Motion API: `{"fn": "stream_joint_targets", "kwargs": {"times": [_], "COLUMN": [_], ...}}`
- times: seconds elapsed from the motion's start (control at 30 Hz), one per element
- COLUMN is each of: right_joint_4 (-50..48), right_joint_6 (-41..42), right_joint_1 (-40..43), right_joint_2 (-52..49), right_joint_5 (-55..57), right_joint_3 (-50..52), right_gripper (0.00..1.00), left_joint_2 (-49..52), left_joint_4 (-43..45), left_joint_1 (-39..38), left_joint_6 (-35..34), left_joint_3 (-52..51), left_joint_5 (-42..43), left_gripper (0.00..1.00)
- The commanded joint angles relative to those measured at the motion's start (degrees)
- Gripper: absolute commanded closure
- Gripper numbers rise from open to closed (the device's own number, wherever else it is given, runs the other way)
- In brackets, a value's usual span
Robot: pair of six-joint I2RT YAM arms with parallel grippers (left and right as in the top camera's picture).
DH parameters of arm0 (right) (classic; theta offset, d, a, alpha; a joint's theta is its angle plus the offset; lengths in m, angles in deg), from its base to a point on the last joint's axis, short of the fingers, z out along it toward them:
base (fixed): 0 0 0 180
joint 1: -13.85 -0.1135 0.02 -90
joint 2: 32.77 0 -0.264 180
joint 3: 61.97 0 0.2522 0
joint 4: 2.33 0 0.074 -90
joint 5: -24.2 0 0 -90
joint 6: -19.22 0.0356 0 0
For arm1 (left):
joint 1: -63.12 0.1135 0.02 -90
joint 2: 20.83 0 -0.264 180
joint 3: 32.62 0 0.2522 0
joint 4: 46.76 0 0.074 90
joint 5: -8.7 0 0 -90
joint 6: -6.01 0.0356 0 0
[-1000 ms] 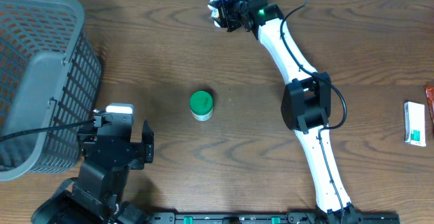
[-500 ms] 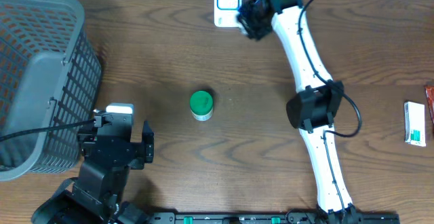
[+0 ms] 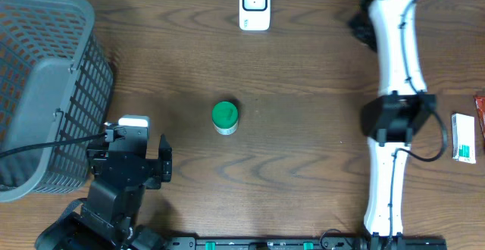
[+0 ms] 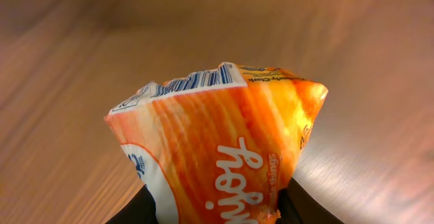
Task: Scan the item barcode
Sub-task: 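Carry the tissue pack right and drop it at the table edge, then reach the right gripper to the green-capped bottle and grasp it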
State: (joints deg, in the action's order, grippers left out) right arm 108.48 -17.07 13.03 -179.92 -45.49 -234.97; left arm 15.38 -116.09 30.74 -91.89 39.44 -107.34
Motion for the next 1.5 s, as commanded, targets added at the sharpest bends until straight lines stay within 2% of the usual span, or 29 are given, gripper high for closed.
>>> {"fn": "stream_joint_targets", "kwargs": {"times": [0.0, 0.1, 0.27, 0.3, 0.4, 0.43, 0.5, 0.67, 0.77, 0.97, 1.2, 1.27, 1.47], "right_joint_4": [0.2, -1.1, -10.8, -12.9, -17.4, -17.3, -16.5, -10.8, -7.9, -3.0, 0.3, 0.3, -1.9], "right_joint_6": [-1.9, -1.9, -1.9, -2.0, -5.2, -5.1, -5.2, -6.5, -8.2, -6.9, -9.6, -7.0, 12.4], "right_joint_1": [7.0, 14.0, 22.9, 24.6, 29.0, 30.5, 32.8, 37.0, 37.0, 30.9, 16.8, 11.3, -6.3], "right_joint_2": [0.2, 0.2, 0.2, 0.2, 0.2, 0.2, 0.7, 4.3, 8.3, 19.9, 23.1, 23.1, 23.1], "right_joint_5": [12.2, 18.2, 15.8, 15.8, 15.7, 14.9, 10.5, -0.3, -7.0, -12.3, -24.0, -27.8, -24.9], "right_joint_3": [4.1, 12.0, 25.3, 27.9, 33.0, 33.1, 31.8, 21.6, 15.1, 12.2, 13.3, 15.6, 21.9], "right_gripper": [0.67, 0.67, 0.66, 0.60, 0.36, 0.17, 0.07, 0.01, 0.01, 0.01, 0.01, 0.01, 0.01], "left_joint_2": [-0.2, -0.2, -0.2, -0.2, -0.2, -0.2, -0.2, -0.2, -0.2, -0.2, -0.2, -0.2, -0.2], "left_joint_4": [-0.1, -0.1, -0.1, -0.1, -0.1, -0.1, -0.1, -0.1, -0.1, -0.1, -0.1, -0.1, -0.1], "left_joint_1": [-0.2, -0.2, -0.2, -0.2, -0.2, -0.2, -0.2, -0.2, -0.2, -0.2, -0.2, -0.2, -0.2], "left_joint_6": [-0.3, -0.3, -0.3, -0.3, -0.3, -0.3, -0.3, -0.3, -0.3, -0.3, -0.3, -0.3, -0.3], "left_joint_3": [-0.1, -0.1, -0.1, -0.1, -0.1, -0.1, -0.1, -0.1, -0.1, -0.1, -0.1, -0.1, -0.1], "left_joint_5": [-0.6, -0.6, -0.6, -0.5, -0.6, -0.6, -0.5, -0.6, -0.6, -0.6, -0.6, -0.6, -0.6], "left_gripper": [0.12, 0.12, 0.12, 0.12, 0.12, 0.12, 0.12, 0.12, 0.12, 0.12, 0.12, 0.12, 0.12]}}
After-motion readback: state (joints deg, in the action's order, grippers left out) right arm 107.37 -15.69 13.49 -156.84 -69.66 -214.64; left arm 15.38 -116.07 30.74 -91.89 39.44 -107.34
